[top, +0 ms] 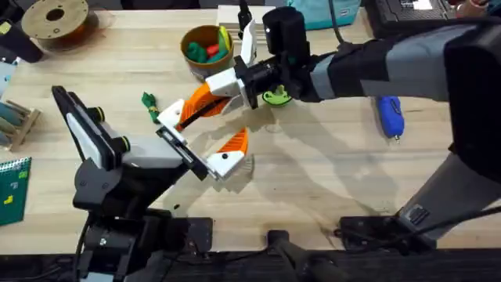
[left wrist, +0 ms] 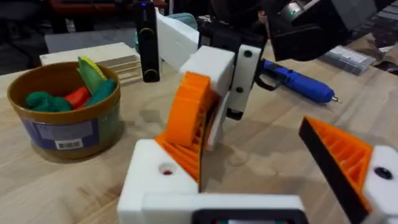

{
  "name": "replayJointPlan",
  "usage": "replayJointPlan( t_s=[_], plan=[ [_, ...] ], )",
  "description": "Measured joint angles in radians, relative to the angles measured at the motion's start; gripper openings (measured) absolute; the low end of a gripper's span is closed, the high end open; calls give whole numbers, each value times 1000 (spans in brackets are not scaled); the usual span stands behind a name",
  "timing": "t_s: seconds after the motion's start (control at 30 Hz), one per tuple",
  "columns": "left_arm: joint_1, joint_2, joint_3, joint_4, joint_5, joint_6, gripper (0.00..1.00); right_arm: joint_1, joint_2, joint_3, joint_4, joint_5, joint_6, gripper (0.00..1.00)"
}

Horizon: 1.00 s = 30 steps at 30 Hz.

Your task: Pick up the gripper from the table and insert it into the empty holder that is missing its gripper. Then pick up a screw, insert it into the mounting hole, and use the screwdriver to tighten it. Finally, clean up the table by picking up the vegetable and placing it into the bucket.

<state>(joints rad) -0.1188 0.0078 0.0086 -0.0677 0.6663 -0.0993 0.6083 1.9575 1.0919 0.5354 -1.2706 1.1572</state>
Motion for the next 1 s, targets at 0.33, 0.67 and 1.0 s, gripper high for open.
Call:
replayJointPlan(
  t_s=[0.33, 0.67, 1.0],
  plan=[
    [6, 0, 0, 2, -25, 6, 988, 11, 0, 5, 52, 40, 7, 13],
    [11, 0, 0, 2, -54, 9, 988, 25, 2, 5, 74, 95, 20, 12],
    [13, 0, 0, 3, -73, 15, 988, 32, 2, 5, 107, 123, 29, 12]
  ],
)
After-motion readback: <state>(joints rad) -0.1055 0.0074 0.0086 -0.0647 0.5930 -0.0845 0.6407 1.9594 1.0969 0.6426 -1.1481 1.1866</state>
